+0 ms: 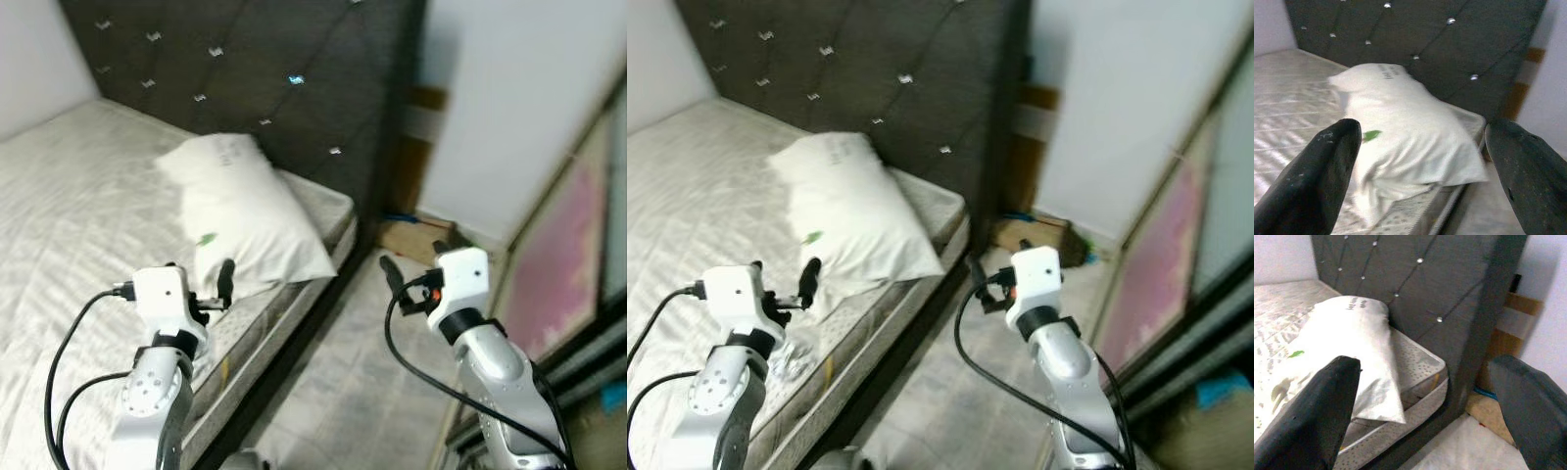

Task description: Clean up the room

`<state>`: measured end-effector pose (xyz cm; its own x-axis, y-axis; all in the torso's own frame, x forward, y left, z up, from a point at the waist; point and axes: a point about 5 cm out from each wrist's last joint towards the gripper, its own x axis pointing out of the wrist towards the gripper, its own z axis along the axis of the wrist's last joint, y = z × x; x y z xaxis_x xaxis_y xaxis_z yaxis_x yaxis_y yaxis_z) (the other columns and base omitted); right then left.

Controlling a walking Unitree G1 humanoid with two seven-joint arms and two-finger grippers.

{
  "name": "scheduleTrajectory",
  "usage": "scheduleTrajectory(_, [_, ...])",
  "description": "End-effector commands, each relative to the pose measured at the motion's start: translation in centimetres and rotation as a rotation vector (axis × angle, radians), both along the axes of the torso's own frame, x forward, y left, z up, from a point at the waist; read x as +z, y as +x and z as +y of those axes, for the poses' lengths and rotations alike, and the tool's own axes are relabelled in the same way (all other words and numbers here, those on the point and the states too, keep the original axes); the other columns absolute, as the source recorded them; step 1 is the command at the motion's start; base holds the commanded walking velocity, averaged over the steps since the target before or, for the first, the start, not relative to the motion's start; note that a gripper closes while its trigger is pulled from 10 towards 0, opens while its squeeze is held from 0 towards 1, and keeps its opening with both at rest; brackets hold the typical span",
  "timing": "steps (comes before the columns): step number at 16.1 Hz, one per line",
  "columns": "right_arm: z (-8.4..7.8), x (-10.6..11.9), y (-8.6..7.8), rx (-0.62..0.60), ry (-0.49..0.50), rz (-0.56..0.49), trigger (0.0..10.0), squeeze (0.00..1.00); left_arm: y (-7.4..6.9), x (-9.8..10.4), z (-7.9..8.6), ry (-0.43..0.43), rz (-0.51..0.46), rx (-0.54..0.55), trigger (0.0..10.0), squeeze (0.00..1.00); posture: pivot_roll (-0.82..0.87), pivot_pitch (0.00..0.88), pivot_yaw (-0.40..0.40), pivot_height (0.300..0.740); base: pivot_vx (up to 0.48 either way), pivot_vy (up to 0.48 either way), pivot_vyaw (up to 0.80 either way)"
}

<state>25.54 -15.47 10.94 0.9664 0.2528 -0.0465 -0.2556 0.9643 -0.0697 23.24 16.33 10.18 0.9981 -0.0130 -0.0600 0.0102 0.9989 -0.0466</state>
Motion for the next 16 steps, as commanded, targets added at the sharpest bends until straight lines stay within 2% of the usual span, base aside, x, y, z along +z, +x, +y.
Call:
scheduleTrajectory(1, [0.58, 0.00, 0.12, 0.015, 0.008, -0.003, 10.0, 0.00, -0.05, 0.10, 0.51, 0.025, -0.004, 0.017, 10.0, 0.00, 0.03, 0.000, -0.041, 0.740, 0.000, 0.000, 0.80])
scheduleTrajectory(2, [0.58, 0.01, 0.18, 0.017, 0.005, -0.006, 10.0, 0.00, -0.05, 0.07, 0.44, -0.010, -0.011, 0.012, 10.0, 0.00, 0.03, 0.000, -0.044, 0.740, 0.000, 0.000, 0.80])
scheduleTrajectory(4, [0.48, 0.14, 0.30, 0.014, 0.001, -0.011, 10.0, 0.00, -0.12, 0.11, 0.49, -0.012, -0.008, 0.019, 10.0, 0.00, 0.03, 0.000, -0.046, 0.740, 0.000, 0.000, 0.80])
scheduleTrajectory(6, [0.31, 0.19, 0.42, 0.006, -0.003, -0.014, 10.0, 0.00, -0.18, -0.08, 0.45, -0.051, 0.003, 0.012, 10.0, 0.00, 0.03, 0.000, -0.047, 0.740, 0.000, 0.000, 0.80])
scheduleTrajectory(12, [0.24, 0.21, 0.46, -0.014, -0.002, -0.024, 10.0, 0.00, -0.17, 0.12, 0.59, -0.003, -0.021, 0.036, 10.0, 0.00, 0.03, 0.000, -0.046, 0.740, 0.000, 0.000, 0.80])
scheduleTrajectory(16, [0.14, 0.16, 0.48, -0.029, -0.014, -0.028, 10.0, 0.00, -0.23, 0.08, 0.48, -0.029, -0.012, -0.001, 10.0, 0.00, 0.03, 0.000, -0.043, 0.740, 0.000, 0.000, 0.79])
